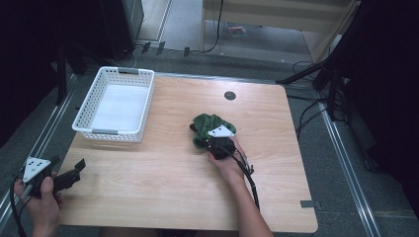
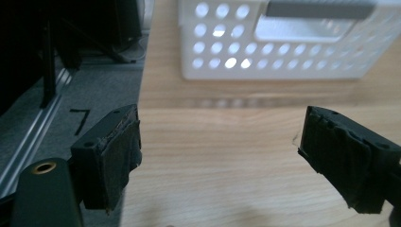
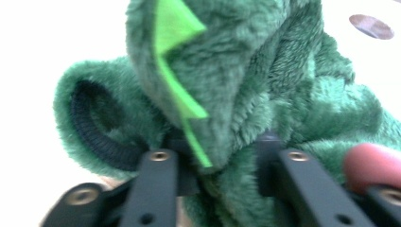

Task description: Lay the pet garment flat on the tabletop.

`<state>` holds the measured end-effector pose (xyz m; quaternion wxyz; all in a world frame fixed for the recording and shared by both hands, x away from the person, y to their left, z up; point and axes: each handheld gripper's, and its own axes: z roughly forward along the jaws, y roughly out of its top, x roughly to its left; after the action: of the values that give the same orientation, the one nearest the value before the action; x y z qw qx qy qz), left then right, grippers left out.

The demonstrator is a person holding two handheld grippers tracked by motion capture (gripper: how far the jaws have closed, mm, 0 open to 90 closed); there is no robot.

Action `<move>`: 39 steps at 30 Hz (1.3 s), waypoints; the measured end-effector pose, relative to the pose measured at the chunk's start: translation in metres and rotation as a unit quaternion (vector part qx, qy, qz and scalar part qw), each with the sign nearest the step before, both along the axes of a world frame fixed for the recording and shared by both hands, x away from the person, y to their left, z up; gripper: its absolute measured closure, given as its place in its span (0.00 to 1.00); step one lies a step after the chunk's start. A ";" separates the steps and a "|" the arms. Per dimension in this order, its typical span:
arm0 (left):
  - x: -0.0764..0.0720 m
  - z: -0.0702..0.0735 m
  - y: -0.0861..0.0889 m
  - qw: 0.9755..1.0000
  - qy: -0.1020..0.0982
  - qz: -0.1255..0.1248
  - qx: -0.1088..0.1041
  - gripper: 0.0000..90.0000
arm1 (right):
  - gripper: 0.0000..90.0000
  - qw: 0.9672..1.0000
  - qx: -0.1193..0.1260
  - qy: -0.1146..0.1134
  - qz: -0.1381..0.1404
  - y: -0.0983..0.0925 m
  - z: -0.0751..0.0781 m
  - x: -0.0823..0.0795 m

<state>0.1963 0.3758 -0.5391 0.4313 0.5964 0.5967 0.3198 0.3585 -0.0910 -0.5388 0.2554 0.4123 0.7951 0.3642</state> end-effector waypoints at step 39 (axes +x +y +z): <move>0.064 0.016 -0.217 0.937 0.069 -0.343 -0.014 0.16 | 0.81 0.994 0.103 -0.015 0.013 -0.025 0.070 -0.090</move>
<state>0.2603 0.1585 -0.5231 0.4808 0.7793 0.3888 0.1022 0.2681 -0.1160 -0.4689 0.2186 0.4208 0.7545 0.4538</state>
